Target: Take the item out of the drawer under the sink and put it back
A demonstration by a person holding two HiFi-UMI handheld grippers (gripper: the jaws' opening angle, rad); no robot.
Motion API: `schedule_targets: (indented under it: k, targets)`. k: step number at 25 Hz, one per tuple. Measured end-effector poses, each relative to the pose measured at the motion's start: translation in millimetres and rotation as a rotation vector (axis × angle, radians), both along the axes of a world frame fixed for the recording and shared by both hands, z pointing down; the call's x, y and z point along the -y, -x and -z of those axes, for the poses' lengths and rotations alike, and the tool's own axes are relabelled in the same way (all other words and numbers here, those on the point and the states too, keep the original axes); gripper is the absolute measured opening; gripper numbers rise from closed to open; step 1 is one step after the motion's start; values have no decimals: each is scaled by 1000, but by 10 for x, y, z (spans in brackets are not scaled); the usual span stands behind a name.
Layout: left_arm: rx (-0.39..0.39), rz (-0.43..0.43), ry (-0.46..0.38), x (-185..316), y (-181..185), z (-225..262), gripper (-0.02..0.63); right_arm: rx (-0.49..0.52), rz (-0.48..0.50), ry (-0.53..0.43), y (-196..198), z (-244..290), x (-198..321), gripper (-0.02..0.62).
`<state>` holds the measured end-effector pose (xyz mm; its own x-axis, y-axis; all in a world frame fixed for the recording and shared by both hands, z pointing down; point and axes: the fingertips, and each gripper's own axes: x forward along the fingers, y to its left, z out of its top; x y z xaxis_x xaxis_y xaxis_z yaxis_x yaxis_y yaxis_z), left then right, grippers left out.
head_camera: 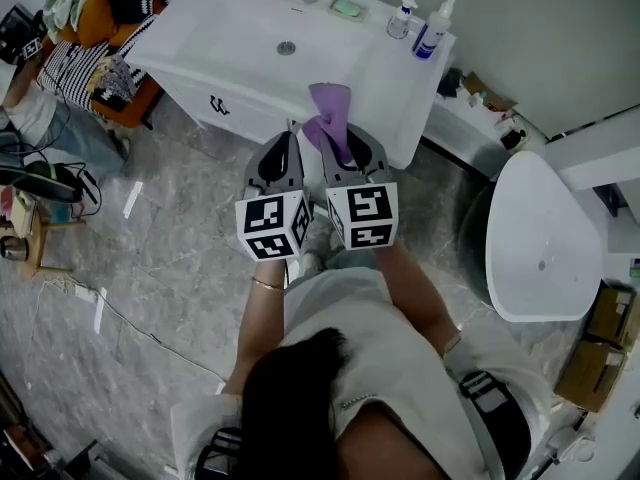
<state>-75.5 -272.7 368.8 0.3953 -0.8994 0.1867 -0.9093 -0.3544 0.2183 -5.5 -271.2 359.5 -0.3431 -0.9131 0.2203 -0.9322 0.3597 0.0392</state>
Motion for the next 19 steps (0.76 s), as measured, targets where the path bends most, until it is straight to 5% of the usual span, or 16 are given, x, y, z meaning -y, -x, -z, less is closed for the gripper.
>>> schedule_targets:
  k: [19]
  targets:
    - [28, 30, -9, -162, 25, -66, 5, 11, 21, 10, 5, -58, -135, 92]
